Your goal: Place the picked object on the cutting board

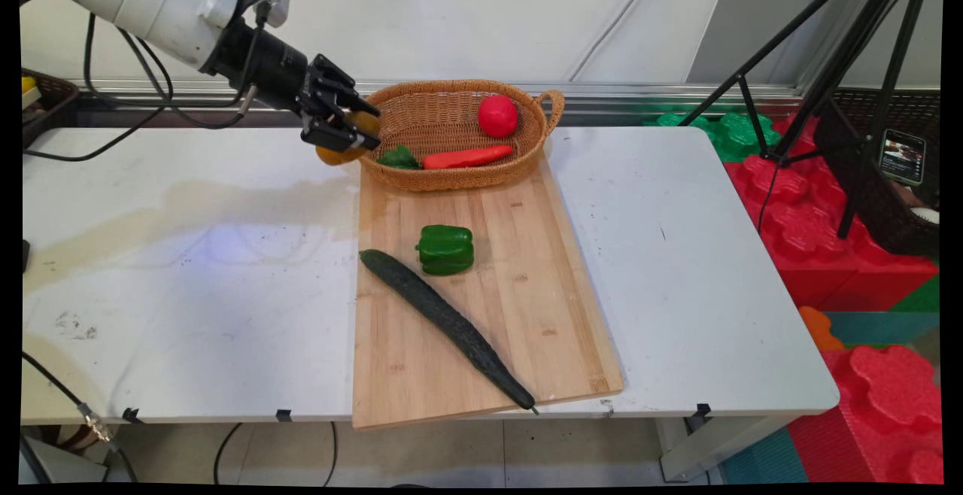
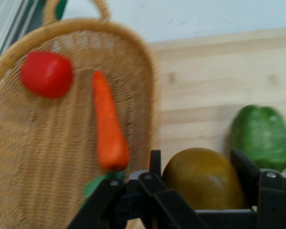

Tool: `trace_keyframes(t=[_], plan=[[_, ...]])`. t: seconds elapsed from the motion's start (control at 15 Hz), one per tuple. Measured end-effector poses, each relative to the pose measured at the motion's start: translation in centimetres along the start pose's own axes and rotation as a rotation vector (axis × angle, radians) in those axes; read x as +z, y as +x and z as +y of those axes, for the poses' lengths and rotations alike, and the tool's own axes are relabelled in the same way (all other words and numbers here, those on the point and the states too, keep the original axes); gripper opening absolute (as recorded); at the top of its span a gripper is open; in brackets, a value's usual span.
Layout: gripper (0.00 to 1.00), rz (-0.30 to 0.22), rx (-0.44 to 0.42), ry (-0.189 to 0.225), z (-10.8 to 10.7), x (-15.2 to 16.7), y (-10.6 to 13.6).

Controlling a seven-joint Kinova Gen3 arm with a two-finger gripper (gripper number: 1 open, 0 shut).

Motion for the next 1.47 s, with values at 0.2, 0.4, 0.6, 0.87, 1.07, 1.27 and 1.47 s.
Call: trace_keyframes(t=[0.2, 0.4, 0.6, 0.87, 1.07, 1.27, 1.47], plan=[[0.0, 0.031, 0.022, -0.057, 1.5, 0.0, 0.7], [0.0, 0.05, 0.048, -0.106, 2.9, 0.5, 1.5], [0.0, 0.065, 0.075, -0.151, 4.4, 1.8, 2.4], [0.0, 0.072, 0.112, -0.197, 6.3, 4.7, 3.9], [0.0, 0.07, 0.13, -0.219, 7.5, 7.9, 5.4], [0.0, 0.061, 0.133, -0.233, 8.2, 10.9, 6.7], [0.0, 0.038, 0.134, -0.242, 8.7, 14.5, 7.9]])
